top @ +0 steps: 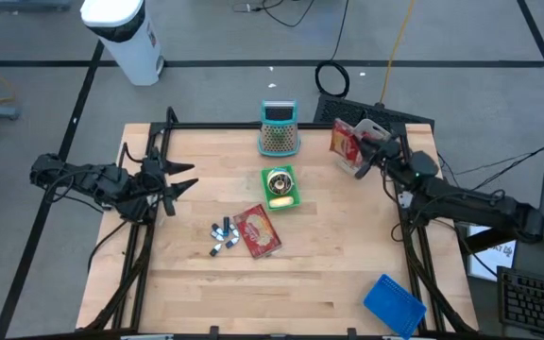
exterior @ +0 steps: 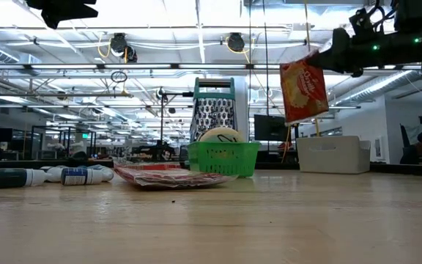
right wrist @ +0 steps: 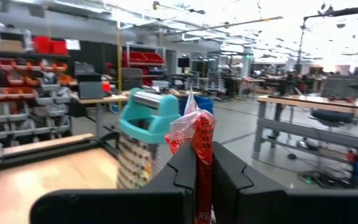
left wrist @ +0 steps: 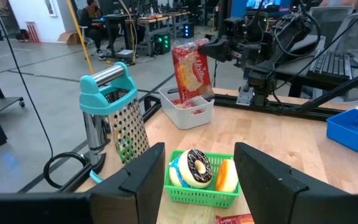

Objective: Pick & Place Food Item
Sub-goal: Put the bottom red popcorn bag into the gray bin, then put the bottom green food coloring bottle into the blue bin

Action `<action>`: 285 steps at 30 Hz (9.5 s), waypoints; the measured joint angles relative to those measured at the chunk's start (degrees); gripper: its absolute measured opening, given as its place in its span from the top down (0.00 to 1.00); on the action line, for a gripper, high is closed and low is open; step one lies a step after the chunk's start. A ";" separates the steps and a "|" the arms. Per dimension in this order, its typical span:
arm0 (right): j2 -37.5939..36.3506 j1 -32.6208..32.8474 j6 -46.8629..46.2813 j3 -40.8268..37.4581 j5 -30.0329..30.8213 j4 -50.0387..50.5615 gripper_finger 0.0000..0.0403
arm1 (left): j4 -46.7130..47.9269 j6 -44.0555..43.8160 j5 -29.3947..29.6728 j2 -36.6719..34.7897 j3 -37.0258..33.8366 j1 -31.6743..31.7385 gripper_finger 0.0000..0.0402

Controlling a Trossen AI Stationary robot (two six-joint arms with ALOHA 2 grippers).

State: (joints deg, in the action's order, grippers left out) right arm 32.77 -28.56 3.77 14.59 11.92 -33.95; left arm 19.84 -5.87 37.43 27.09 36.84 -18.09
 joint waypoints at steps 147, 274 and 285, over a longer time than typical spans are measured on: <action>-4.18 -4.40 -11.40 -13.75 -11.99 -9.87 0.47 | -0.02 0.07 0.02 0.01 0.00 -0.01 0.49; 4.11 8.86 -20.26 -11.46 -14.93 -9.39 0.50 | 22.15 -16.54 -14.67 53.62 14.84 -3.39 0.84; 26.15 16.03 -25.44 2.90 -7.24 -5.74 0.50 | 8.27 17.03 9.21 53.66 19.43 4.24 0.84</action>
State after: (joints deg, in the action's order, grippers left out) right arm 58.92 -12.53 -21.67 17.49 4.68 -39.69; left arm 28.11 11.17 46.64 80.75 56.27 -13.85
